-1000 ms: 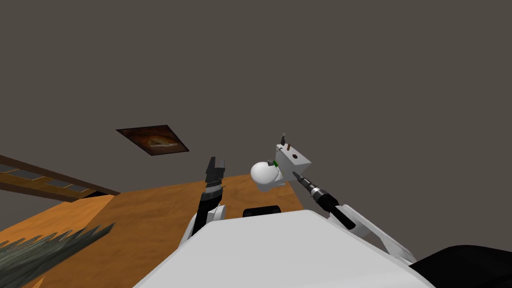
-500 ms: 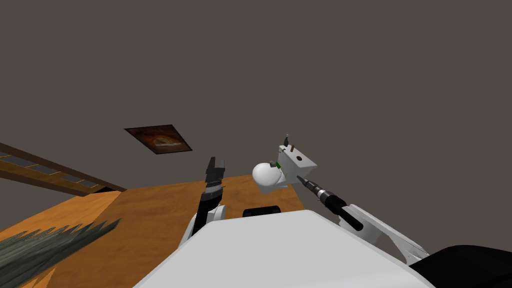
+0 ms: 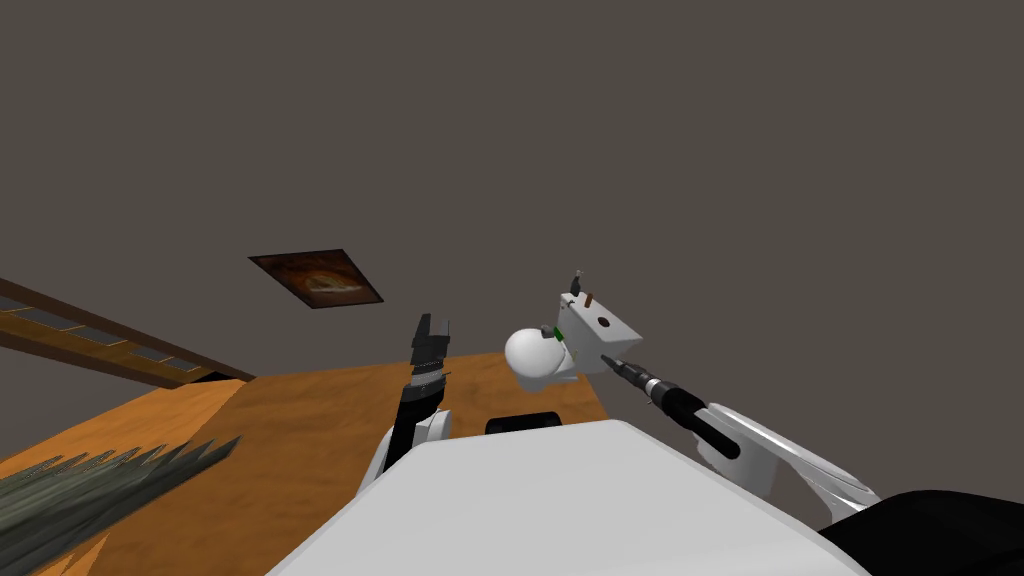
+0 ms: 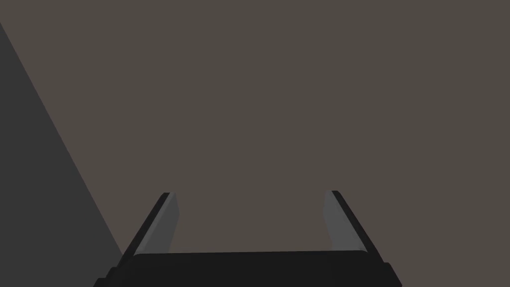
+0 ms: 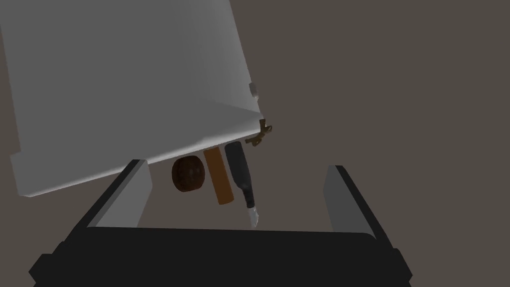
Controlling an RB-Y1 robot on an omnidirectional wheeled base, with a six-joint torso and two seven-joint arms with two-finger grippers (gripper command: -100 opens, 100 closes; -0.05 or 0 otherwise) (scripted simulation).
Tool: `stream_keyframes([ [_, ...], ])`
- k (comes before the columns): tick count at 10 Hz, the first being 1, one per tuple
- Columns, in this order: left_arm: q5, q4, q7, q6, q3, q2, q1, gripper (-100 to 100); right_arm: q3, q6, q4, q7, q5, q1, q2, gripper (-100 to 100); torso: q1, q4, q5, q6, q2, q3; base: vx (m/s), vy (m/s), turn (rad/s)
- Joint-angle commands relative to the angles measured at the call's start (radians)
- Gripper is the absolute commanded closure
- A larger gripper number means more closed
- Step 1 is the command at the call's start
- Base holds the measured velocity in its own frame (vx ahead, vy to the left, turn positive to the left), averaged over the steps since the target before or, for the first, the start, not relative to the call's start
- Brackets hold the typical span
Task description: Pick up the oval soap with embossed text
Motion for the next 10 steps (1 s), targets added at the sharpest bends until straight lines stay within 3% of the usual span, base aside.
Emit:
stream_keyframes([
  [1,0.0,0.0,0.0,0.0,0.0,0.0,0.0,0,0.008,-0.005,0.027,0.005,0.01,-0.005,-0.05,-100,0.0,0.0,0.0,0.0,0.0,0.0,0.125,-0.063,0.046],
  [6,0.0,0.0,0.0,0.0,0.0,0.0,0.0,0,0.031,-0.031,0.098,0.016,0.037,-0.03,-0.212,-100,0.0,-0.001,0.0,0.0,-0.005,-0.003,0.157,-0.049,0.038],
  [10,0.0,0.0,0.0,0.0,0.0,0.0,0.0,0,0.047,-0.048,0.14,0.023,0.055,-0.047,-0.313,-100,0.0,-0.001,0.0,0.0,-0.003,-0.002,0.133,-0.047,0.03],
])
